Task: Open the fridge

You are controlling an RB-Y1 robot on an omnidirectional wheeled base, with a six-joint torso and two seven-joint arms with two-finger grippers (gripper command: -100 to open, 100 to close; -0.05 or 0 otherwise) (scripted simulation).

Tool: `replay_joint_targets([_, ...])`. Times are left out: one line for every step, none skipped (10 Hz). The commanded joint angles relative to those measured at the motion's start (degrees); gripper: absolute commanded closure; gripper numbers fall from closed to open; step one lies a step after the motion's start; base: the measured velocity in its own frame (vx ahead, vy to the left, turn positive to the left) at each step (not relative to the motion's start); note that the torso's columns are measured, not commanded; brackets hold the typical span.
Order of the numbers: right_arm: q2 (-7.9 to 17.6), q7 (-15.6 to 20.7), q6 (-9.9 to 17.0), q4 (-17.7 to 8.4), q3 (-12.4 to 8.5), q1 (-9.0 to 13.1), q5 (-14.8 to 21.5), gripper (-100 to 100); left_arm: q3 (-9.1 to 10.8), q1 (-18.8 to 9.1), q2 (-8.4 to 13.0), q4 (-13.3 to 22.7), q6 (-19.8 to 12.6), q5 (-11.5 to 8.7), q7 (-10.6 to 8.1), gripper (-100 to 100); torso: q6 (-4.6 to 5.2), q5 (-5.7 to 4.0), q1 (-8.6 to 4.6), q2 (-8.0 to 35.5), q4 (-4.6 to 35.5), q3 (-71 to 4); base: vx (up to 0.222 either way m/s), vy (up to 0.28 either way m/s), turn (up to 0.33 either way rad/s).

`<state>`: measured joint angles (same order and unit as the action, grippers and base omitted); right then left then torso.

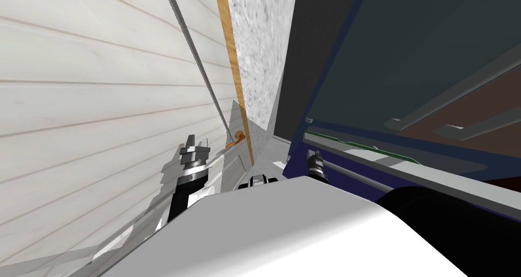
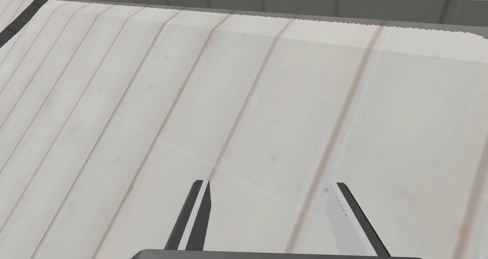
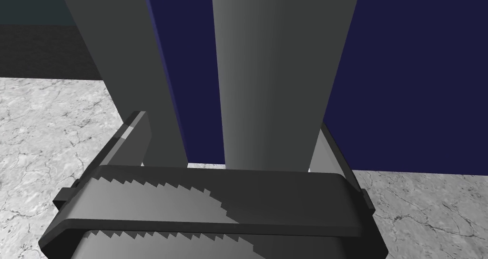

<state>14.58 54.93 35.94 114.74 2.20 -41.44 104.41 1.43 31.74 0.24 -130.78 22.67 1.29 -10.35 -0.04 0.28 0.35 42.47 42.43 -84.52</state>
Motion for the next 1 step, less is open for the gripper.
replay_joint_targets([0.0, 0.0, -0.1, -0.1, 0.1, 0.0, 0.0, 0, -0.04, 0.0, 0.0, 0.0, 0.0, 0.0, -0.01, 0, 0.0, -0.05, -0.07, 0.0, 0.0, 0.0, 0.0, 0.0, 0.0])
